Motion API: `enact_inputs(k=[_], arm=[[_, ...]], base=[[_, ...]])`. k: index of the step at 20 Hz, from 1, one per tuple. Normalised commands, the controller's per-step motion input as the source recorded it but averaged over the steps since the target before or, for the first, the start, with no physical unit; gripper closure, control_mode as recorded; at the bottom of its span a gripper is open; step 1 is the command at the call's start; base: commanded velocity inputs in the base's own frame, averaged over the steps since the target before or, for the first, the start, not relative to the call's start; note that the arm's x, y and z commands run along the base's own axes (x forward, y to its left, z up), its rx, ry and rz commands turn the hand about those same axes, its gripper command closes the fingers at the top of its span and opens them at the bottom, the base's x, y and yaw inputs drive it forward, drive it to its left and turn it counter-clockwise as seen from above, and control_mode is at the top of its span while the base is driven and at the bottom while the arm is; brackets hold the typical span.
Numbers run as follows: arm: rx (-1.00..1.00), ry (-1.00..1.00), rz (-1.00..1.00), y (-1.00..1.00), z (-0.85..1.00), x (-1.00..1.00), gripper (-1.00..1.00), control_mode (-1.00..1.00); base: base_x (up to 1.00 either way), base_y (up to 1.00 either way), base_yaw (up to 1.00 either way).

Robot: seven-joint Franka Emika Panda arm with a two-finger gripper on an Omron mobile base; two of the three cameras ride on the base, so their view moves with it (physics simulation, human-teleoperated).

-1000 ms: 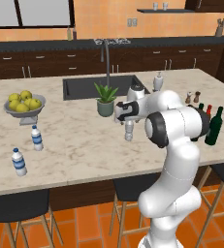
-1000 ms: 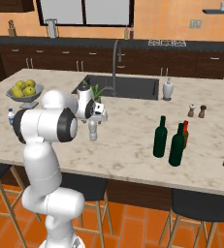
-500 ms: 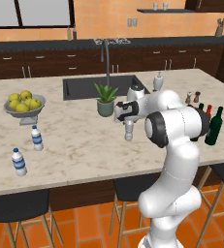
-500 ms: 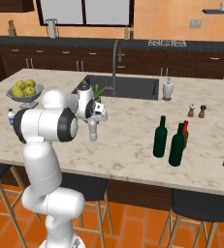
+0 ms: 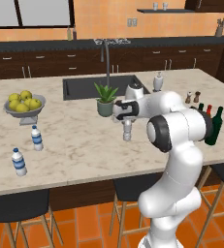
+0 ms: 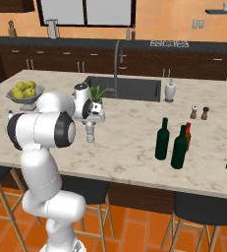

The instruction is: Move the plastic bottles in the middle to the plastics group, and the glass bottles in the middle to the glass group.

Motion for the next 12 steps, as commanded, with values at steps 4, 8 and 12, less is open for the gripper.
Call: enact_inputs(k=[4,8,12], arm=[[0.00,0.00,0.15,0.45,0.33,-0.64,1.00,-1.00],[0.00,0.00,0.18,0.54,0.26,-0.66,1.00,-1.00],[0.00,0.00,0.19,0.69,0.15,-0.58,1.00,-1.00]], base=[[0.00,0.00,0.00],[0.00,0.00,0.00],[0.00,0.00,0.00]])
